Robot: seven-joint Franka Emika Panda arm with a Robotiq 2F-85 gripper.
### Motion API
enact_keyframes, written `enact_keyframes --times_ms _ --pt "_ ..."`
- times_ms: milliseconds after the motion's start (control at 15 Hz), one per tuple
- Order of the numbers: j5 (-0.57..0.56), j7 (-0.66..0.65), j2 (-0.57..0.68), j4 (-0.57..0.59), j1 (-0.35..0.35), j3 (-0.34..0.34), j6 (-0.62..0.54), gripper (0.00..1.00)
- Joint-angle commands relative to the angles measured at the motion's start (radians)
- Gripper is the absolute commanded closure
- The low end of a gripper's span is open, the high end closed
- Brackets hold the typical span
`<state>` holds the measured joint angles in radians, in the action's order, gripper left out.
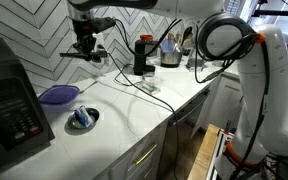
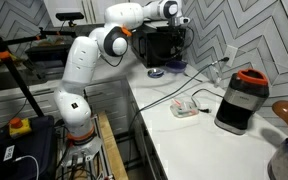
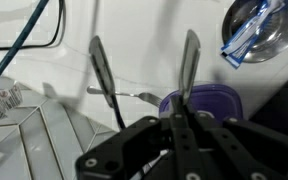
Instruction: Pick up the tongs then put them in the holder
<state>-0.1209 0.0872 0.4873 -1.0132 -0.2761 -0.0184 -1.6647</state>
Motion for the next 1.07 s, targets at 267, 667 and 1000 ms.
enact_keyframes --times_ms 267,667,1000 --pt "-0.036 -0.464 -0.351 -0.41 -0.11 0.004 0.014 0.99" --pt "-0.024 -0.53 -0.381 -0.428 -0.064 -0.068 -0.014 0.96" --pt "0.045 -0.427 -0.517 -0.605 -0.077 -0.039 0.048 0.99"
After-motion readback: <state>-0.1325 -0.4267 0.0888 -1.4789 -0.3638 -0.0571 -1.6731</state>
